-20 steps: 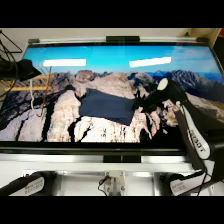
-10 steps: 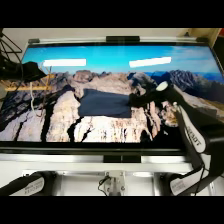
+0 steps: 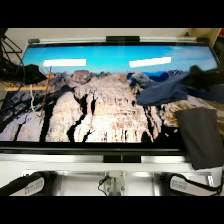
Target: Fold the shirts.
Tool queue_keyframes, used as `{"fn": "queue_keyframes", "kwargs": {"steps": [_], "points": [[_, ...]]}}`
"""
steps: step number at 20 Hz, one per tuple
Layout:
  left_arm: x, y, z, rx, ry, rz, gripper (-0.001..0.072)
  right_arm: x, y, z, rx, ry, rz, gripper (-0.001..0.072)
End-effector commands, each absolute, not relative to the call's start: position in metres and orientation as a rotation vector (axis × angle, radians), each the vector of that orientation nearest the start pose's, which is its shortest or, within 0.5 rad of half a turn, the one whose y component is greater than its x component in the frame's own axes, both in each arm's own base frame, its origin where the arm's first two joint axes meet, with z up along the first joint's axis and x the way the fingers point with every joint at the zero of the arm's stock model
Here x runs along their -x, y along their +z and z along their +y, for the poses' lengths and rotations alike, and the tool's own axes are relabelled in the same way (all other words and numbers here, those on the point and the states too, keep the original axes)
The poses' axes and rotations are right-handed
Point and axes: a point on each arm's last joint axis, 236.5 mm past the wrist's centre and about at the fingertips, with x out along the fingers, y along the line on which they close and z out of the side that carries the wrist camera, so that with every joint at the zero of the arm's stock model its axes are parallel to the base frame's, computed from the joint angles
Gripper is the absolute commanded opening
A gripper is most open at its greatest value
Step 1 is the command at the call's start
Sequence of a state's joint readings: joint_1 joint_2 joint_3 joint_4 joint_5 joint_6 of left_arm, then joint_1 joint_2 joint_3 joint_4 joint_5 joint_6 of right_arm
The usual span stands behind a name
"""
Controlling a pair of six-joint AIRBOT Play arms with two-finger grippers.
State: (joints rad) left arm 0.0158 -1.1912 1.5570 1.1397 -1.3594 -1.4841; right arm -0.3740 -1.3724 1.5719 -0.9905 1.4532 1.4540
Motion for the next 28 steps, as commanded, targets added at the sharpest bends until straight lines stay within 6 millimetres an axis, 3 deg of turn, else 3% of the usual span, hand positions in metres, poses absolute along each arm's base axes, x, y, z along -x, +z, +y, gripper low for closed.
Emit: {"fn": "queue_keyframes", "kwargs": {"steps": [1, 4, 7, 9, 13, 16, 17, 18, 19, 21, 22, 24, 25, 27, 28], "points": [[-0.389, 0.195, -0.099, 0.215, -0.402, 0.977, 0.0032, -0.351, 0.155, -0.125, -0.534, -0.104, 1.117, 0.0066], [-0.387, 0.194, -0.105, 0.207, -0.417, 0.985, 0.0032, -0.294, 0.141, -0.171, -0.599, -0.265, 1.230, 0.0066], [-0.385, 0.194, -0.107, 0.207, -0.424, 0.988, 0.0032, -0.248, 0.140, -0.227, -0.648, -0.507, 1.220, 0.0066], [-0.384, 0.193, -0.107, 0.206, -0.425, 0.994, 0.0032, -0.222, 0.130, -0.245, -0.726, -0.586, 1.227, 0.0067], [-0.384, 0.193, -0.107, 0.206, -0.425, 0.995, 0.0032, -0.164, 0.080, -0.245, -0.890, -0.701, 1.310, 0.0067], [-0.384, 0.193, -0.107, 0.207, -0.425, 0.995, 0.0032, -0.130, 0.030, -0.214, -1.004, -0.729, 1.386, 0.0082], [-0.384, 0.193, -0.107, 0.207, -0.425, 0.995, 0.0032, -0.124, 0.014, -0.204, -1.022, -0.726, 1.406, 0.0202], [-0.384, 0.193, -0.107, 0.207, -0.425, 0.995, 0.0032, -0.121, 0.000, -0.195, -1.034, -0.720, 1.421, 0.0540], [-0.384, 0.193, -0.107, 0.207, -0.425, 0.995, 0.0032, -0.120, -0.007, -0.192, -1.033, -0.717, 1.422, 0.0673], [-0.384, 0.193, -0.107, 0.207, -0.425, 0.995, 0.0032, -0.132, -0.001, -0.203, -1.018, -0.720, 1.355, 0.0672], [-0.382, 0.192, -0.108, 0.199, -0.428, 1.003, 0.0031, -0.149, 0.014, -0.214, -1.007, -0.710, 1.270, 0.0669], [-0.376, 0.177, -0.099, 0.056, -0.370, 1.049, 0.0030, -0.200, 0.066, -0.236, -0.890, -0.667, 1.060, 0.0487], [-0.375, 0.167, -0.089, -0.045, -0.286, 1.080, 0.0030, -0.227, 0.093, -0.238, -0.771, -0.626, 0.990, 0.0488], [-0.373, 0.153, -0.073, -0.262, -0.127, 1.126, 0.0030, -0.290, 0.146, -0.207, -0.507, -0.471, 0.871, 0.0491], [-0.369, 0.145, -0.072, -0.352, -0.096, 1.164, 0.0032, -0.319, 0.162, -0.174, -0.410, -0.375, 0.836, 0.0491]]}}
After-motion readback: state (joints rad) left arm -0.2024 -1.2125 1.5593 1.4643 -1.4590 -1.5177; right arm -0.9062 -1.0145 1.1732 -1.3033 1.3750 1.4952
